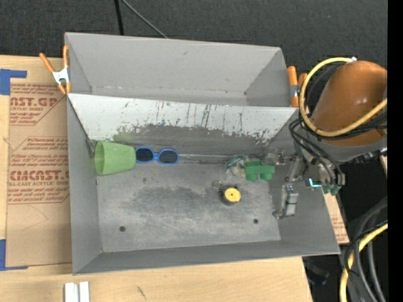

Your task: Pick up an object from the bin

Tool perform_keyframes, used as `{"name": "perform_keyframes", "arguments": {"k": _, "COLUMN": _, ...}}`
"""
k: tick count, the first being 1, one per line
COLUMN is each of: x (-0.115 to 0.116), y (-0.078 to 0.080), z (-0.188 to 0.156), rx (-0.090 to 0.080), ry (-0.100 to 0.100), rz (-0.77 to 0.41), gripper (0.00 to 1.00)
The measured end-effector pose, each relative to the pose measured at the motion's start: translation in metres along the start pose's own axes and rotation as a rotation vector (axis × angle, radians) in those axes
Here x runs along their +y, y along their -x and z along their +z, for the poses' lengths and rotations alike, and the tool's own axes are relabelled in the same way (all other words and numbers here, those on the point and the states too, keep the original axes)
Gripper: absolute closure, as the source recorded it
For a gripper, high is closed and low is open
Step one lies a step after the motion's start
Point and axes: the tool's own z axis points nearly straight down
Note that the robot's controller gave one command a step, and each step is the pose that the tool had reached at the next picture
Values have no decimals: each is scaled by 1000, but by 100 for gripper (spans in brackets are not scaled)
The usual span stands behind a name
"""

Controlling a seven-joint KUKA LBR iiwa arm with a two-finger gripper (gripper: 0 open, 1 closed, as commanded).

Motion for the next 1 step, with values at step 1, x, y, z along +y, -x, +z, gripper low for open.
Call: {"name": "perform_keyframes", "arguments": {"k": 1, "x": -15, "y": 94, "z": 157, "rx": -10, "ry": -1, "rz": 26, "gripper": 0}}
